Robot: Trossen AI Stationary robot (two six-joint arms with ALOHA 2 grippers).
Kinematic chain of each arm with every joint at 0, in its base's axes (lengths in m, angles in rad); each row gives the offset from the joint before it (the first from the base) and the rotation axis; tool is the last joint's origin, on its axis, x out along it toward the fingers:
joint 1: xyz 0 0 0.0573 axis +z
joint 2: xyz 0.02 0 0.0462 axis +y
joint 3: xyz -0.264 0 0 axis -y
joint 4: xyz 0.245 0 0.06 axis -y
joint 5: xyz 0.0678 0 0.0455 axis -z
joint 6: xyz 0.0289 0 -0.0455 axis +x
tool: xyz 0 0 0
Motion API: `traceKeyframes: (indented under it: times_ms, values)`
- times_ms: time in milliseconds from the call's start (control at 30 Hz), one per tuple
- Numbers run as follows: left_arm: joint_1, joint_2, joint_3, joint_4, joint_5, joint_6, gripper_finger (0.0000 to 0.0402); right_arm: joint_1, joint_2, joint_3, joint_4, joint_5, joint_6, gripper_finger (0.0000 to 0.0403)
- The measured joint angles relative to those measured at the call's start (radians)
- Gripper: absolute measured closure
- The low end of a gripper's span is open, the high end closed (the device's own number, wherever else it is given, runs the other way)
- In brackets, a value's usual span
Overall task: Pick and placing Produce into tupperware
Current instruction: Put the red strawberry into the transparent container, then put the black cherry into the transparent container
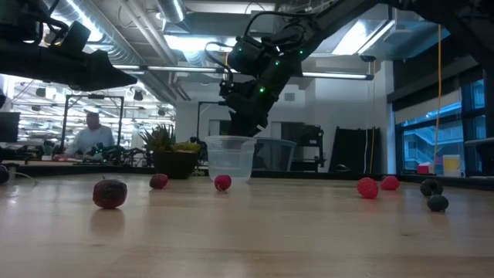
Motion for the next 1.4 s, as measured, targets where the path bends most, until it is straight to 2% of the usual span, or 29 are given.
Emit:
traceKeyframes:
  times_ms: [1033,1167,1400]
  values:
    - [0.0,0.0,0.0,0.0,0.0,0.0,0.019,0.0,0.0,0.0,0.003,0.0,-0.004,0.0232]
    - [0.0,0.0,0.0,0.0,0.0,0.0,0.019,0.0,0.0,0.0,0.003,0.0,-0.004,0.0212]
    - [0.0,0.0,0.0,0.0,0.0,0.0,0.019,0.0,0.0,0.0,0.002,0.0,-0.003,0.0148]
